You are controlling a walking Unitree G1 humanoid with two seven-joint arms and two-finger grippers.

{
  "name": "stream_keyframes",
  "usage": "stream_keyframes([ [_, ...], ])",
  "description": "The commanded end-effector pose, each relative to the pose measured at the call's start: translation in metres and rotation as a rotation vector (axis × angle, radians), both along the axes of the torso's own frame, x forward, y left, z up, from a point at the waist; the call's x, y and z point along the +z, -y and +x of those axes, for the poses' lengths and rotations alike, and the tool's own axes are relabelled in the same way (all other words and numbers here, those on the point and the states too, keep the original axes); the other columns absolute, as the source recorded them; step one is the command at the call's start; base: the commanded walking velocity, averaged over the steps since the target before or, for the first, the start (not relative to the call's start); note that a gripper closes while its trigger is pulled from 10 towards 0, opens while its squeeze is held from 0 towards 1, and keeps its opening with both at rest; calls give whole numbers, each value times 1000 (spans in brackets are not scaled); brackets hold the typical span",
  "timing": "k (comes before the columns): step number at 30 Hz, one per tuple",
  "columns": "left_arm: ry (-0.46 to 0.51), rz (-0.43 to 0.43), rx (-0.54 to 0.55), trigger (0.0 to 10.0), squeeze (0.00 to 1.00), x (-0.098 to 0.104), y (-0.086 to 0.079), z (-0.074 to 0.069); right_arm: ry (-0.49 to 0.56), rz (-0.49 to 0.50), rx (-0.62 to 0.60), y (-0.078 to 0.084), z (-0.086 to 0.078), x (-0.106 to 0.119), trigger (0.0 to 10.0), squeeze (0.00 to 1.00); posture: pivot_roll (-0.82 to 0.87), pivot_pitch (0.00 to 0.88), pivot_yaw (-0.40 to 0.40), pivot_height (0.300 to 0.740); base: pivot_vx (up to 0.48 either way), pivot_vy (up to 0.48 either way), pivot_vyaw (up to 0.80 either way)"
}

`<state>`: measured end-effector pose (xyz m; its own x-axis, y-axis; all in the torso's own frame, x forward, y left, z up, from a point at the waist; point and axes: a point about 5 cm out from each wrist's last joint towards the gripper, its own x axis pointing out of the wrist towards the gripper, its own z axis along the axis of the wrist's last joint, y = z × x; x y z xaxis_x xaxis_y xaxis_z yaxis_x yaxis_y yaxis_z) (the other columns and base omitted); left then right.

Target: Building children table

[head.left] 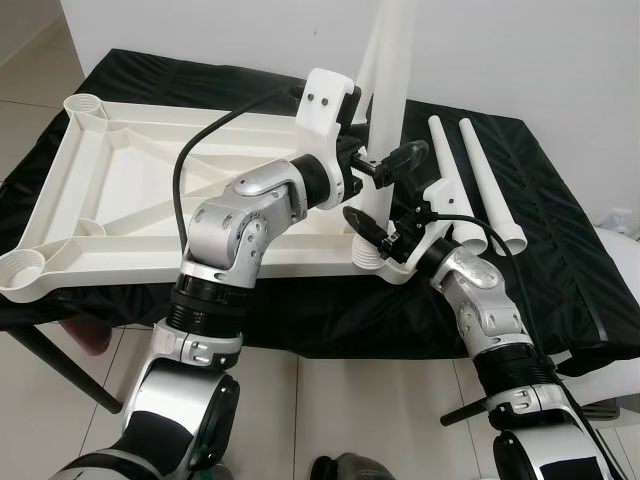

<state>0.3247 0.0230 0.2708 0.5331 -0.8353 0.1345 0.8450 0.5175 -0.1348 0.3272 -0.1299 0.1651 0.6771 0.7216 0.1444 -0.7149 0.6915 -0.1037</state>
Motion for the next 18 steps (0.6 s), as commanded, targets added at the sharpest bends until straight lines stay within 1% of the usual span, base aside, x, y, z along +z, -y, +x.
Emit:
stream_keyframes([
  [1, 21, -10, -62, 10000, 0, 7, 7, -2, -6, -10, 13, 3, -3, -1, 10000, 0, 73, 0, -127, 740, 0, 0, 0],
  [6, 17, -33, -56, 10000, 0, 14, 7, 1, -17, -17, 43, 2, -5, -3, 10000, 0, 73, 0, -127, 740, 0, 0, 0],
  [7, 15, -51, -57, 9686, 0, 17, 6, 2, -17, -19, 44, 2, -6, -3, 10000, 0, 72, 0, -124, 740, 0, 0, 0],
  [9, 14, -71, -61, 9686, 0, 20, 5, 2, -18, -22, 47, 2, -6, -4, 10000, 0, 72, 0, -124, 740, 0, 0, 0],
  [10, 12, -90, -61, 0, 0, 23, 4, 2, -16, -25, 46, 2, -6, -4, 10000, 0, 74, 0, -124, 740, 0, 0, 0],
  [18, 34, -133, -57, 0, 0, 32, -2, 2, -19, -28, 47, 2, -6, -4, 10000, 0, 78, 0, -125, 740, 0, 0, 0],
])
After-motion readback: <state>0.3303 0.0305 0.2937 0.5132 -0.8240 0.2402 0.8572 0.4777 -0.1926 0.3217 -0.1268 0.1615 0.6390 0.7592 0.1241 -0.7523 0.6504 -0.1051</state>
